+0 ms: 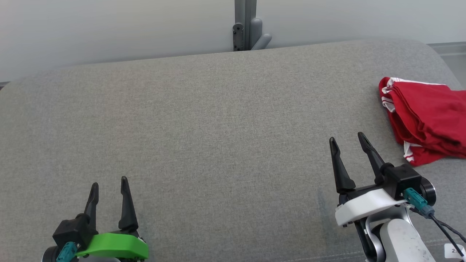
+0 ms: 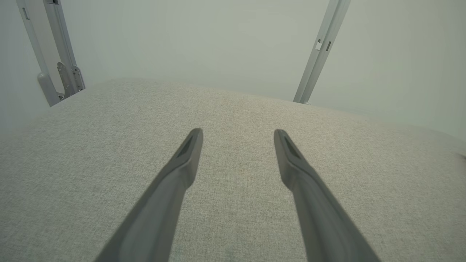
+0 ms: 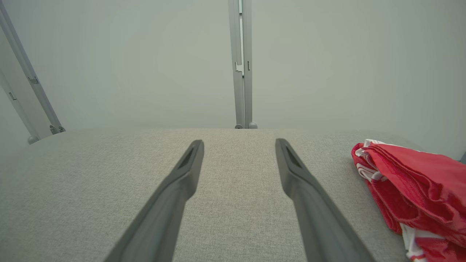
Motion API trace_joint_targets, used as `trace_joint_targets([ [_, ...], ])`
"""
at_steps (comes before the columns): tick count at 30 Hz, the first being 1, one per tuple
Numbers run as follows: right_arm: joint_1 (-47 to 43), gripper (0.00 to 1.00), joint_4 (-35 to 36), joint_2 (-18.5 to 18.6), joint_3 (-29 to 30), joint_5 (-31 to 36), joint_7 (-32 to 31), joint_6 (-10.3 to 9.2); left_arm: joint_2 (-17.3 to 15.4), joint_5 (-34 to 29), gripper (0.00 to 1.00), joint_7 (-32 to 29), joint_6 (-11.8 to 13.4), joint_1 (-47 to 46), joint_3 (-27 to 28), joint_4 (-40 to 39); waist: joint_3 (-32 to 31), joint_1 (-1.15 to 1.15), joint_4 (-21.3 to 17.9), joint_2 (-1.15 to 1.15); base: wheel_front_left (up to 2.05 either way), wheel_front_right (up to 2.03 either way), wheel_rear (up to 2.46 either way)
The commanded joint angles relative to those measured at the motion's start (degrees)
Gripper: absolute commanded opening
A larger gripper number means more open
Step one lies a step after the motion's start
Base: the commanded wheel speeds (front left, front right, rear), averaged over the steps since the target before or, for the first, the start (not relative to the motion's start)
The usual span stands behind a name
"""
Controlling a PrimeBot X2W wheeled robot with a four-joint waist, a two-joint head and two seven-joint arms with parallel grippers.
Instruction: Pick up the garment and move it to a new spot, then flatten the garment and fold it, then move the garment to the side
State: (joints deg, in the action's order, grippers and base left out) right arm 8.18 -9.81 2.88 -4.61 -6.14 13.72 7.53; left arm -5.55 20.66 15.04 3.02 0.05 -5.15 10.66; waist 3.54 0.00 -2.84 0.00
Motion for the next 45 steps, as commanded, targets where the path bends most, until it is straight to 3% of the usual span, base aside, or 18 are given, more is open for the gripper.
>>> trace_joint_targets([
  [1,-1.0,1.00,0.4,0.1,-0.2,-0.5,-0.1,-0.09,0.1,-0.6,1.00,0.1,-0.3,0.4,0.1,0.2,0.1,0.00,0.2,0.00,0.00,0.00,0.00],
  [21,-1.6,1.00,0.3,0.0,-0.1,-1.6,-0.1,-0.09,0.8,-3.0,1.00,0.2,-2.2,-0.4,0.2,0.6,0.2,0.00,0.8,0.00,0.00,0.00,0.00],
  [22,-1.0,0.00,-0.4,0.0,-0.1,-1.3,0.0,0.01,0.9,-2.6,0.00,-0.1,-2.0,0.0,0.0,1.3,0.2,0.00,0.8,0.00,0.00,0.00,0.00],
  [25,-2.0,0.00,-1.9,-0.1,-0.2,-1.5,0.0,0.01,1.2,-2.4,0.00,-0.4,-2.0,0.3,-0.1,3.0,0.2,0.00,0.8,0.00,0.00,0.00,0.00],
  [45,-1.1,0.00,-3.0,0.8,0.3,-24.5,-3.5,0.00,1.6,16.4,0.00,-6.8,-4.2,-1.8,4.4,3.2,-0.4,0.00,1.1,0.00,0.00,0.00,0.00],
])
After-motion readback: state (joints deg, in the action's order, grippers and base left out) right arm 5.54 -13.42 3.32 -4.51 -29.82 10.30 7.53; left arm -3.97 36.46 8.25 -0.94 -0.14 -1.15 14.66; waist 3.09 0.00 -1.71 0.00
